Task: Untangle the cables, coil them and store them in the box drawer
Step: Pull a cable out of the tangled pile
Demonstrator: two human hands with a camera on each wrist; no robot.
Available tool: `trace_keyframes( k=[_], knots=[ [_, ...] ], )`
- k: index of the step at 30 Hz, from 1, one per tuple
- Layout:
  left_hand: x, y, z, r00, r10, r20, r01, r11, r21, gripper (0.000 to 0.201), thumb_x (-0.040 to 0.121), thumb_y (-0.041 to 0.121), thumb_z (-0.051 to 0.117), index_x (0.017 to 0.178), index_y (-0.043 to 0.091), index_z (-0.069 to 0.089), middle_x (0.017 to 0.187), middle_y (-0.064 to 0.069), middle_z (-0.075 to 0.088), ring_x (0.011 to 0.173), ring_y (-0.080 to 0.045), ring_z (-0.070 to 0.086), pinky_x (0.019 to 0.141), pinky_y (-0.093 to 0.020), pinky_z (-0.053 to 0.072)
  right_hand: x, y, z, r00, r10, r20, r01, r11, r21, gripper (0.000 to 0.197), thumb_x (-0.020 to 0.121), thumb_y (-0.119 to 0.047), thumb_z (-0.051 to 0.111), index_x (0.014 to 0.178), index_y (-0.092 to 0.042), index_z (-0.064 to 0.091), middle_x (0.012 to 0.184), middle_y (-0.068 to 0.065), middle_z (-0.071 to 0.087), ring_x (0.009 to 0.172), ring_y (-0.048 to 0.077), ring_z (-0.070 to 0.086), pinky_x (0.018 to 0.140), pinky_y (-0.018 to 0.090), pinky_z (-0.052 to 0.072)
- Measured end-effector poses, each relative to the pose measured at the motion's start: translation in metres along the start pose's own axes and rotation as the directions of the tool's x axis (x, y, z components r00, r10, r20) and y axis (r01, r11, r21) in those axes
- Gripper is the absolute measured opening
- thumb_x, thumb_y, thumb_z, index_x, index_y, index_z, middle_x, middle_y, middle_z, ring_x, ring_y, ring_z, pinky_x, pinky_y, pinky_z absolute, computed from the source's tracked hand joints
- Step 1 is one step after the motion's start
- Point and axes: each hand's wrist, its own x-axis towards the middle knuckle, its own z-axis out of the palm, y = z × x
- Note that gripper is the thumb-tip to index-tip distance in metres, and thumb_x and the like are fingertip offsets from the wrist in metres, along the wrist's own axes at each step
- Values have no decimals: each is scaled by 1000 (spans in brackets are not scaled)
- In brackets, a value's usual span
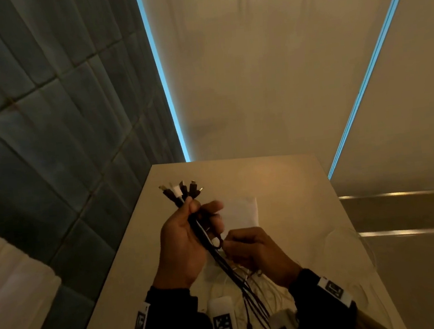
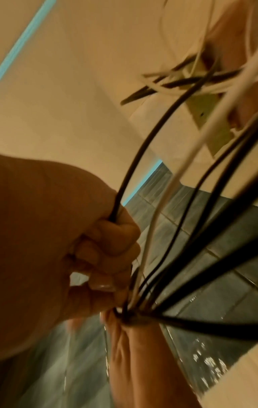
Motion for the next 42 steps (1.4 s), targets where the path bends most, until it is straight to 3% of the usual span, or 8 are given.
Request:
trace_keyframes(
  k=[3, 6, 21, 26, 31, 34, 38, 42],
  knots=[
    [3, -3, -2, 999, 30, 39, -28, 999, -45, 30, 98, 29, 36, 73, 16, 45, 56, 3, 44, 40, -7, 30, 41, -21, 30, -6, 10, -2, 998, 57, 28, -58, 998, 23, 24, 96, -12, 54, 73, -5, 57, 51, -7, 39, 43, 6, 28, 43, 17, 23],
    [6, -6, -4, 997, 68, 27, -68, 997, -23, 32, 101, 27, 33, 73, 15, 44, 51, 8, 30, 38, -3, 22, 36, -19, 23, -7, 26, -8, 997, 76, 29, -77, 997, 6, 24, 97, -13, 53, 75, -4, 57, 50, -12, 41, 43, 2, 31, 44, 15, 27],
    [0, 13, -16, 975, 210, -69, -183, 942, 282, 34, 102, 27, 34, 74, 14, 46, 52, 5, 38, 39, -5, 21, 36, -17, 18, -1, 149, -30, 972, 140, -187, -188, 944, -270, 36, 99, -18, 49, 64, -18, 58, 53, -14, 49, 53, 0, 41, 58, 19, 34],
    [-1, 8, -20, 961, 233, -148, -141, 875, 464, 36, 104, 25, 33, 73, 12, 45, 52, 1, 45, 37, -7, 25, 35, -17, 23, 15, 100, -24, 928, 115, -355, -192, 963, -189, 30, 94, -15, 56, 64, -20, 61, 51, -11, 47, 47, 3, 41, 48, 20, 34],
    [3, -5, -18, 957, 179, -227, -34, 850, 526, 35, 105, 24, 32, 75, 10, 44, 59, -7, 68, 41, -14, 46, 38, -21, 32, 20, 2, 4, 962, -124, -243, 109, 991, -76, 18, 93, -7, 57, 76, -3, 64, 55, -8, 48, 46, 6, 36, 46, 16, 31],
    [1, -4, -11, 967, 127, -220, -21, 905, 426, 33, 104, 25, 34, 80, 9, 49, 67, -7, 73, 55, -17, 66, 46, -26, 50, 18, -17, 17, 988, -122, -91, 124, 992, 18, 20, 91, 1, 55, 73, 0, 63, 68, -12, 62, 49, 8, 37, 49, 20, 29],
    [0, 3, -7, 993, 51, -111, -43, 996, 75, 31, 102, 28, 34, 78, 13, 48, 80, -18, 72, 69, -28, 69, 66, -39, 59, 15, 1, 10, 999, 0, -33, 3, 995, 102, 17, 84, -10, 61, 68, -6, 63, 64, 12, 41, 48, 14, 30, 54, 33, 17],
    [-1, 3, -7, 995, 97, -4, -97, 995, 30, 23, 94, 29, 41, 77, 15, 47, 71, -8, 60, 44, -12, 42, 48, -24, 39, 9, 25, 0, 998, 65, -1, -65, 998, 17, 30, 89, -30, 59, 69, -9, 65, 63, 11, 45, 47, 10, 28, 50, 29, 16]
  ],
)
